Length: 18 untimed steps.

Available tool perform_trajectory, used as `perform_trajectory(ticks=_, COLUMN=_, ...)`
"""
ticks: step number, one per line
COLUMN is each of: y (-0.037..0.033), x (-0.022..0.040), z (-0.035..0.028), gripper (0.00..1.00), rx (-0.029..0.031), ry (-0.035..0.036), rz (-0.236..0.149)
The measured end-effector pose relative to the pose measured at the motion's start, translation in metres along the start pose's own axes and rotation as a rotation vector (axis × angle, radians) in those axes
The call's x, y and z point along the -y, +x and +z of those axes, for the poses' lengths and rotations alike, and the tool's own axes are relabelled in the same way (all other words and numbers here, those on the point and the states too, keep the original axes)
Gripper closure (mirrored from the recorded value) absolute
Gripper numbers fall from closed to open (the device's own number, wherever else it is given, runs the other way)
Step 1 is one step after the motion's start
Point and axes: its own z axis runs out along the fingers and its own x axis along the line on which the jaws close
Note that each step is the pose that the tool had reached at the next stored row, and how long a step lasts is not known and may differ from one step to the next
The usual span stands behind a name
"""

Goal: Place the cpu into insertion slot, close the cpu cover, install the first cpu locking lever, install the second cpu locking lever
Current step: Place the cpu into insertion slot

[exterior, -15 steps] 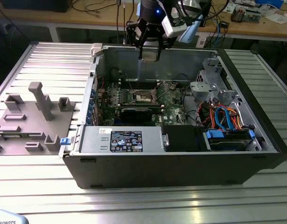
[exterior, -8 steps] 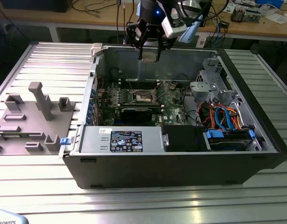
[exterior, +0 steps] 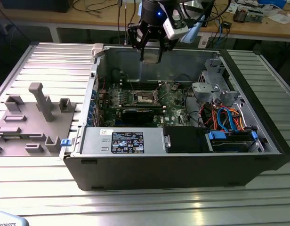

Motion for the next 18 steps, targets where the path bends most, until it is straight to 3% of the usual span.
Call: perform_trajectory(ticks=18, y=0.0, x=0.0004, z=0.0043, gripper=0.45, rx=0.0, ry=-0.0001, rz=0.0)
